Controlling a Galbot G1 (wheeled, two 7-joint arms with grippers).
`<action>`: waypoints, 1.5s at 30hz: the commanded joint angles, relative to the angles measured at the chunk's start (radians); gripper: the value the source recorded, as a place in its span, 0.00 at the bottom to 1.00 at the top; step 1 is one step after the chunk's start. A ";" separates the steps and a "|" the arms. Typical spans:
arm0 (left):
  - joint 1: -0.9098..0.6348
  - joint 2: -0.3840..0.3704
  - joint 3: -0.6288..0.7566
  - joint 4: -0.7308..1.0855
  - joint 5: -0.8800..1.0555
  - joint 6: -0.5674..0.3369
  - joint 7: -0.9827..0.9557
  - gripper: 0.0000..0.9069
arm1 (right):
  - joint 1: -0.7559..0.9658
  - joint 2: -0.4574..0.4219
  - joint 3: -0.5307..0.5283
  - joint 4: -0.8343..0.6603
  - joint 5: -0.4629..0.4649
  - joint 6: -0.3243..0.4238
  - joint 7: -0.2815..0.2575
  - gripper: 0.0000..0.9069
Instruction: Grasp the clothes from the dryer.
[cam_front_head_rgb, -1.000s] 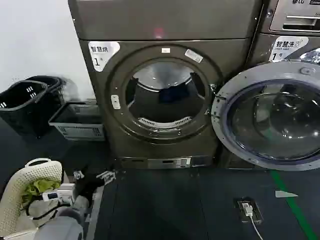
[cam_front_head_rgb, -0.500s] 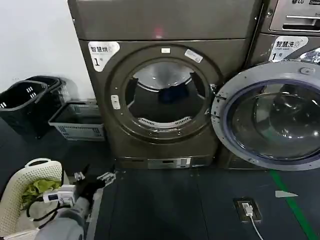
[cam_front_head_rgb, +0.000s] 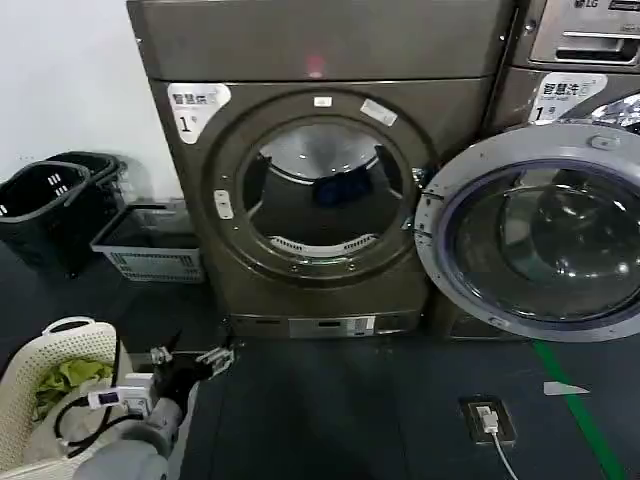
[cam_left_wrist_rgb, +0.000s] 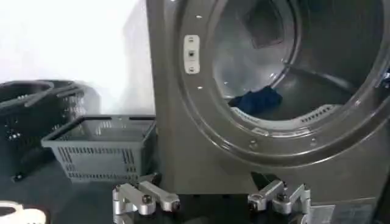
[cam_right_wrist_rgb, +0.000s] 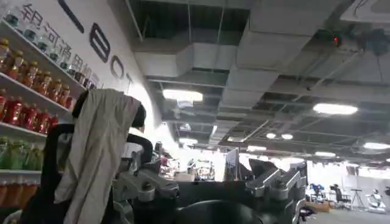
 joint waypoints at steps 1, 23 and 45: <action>0.000 0.000 0.000 0.002 0.005 0.049 0.000 1.00 | -0.001 0.000 0.000 -0.001 0.003 0.002 0.002 1.00; -0.004 0.006 0.003 0.003 0.009 0.049 0.000 1.00 | 0.003 -0.003 -0.009 -0.003 0.010 0.001 0.007 1.00; -0.005 -0.003 0.027 0.007 0.045 0.049 0.024 1.00 | 0.000 0.004 0.008 -0.015 0.064 0.030 0.081 1.00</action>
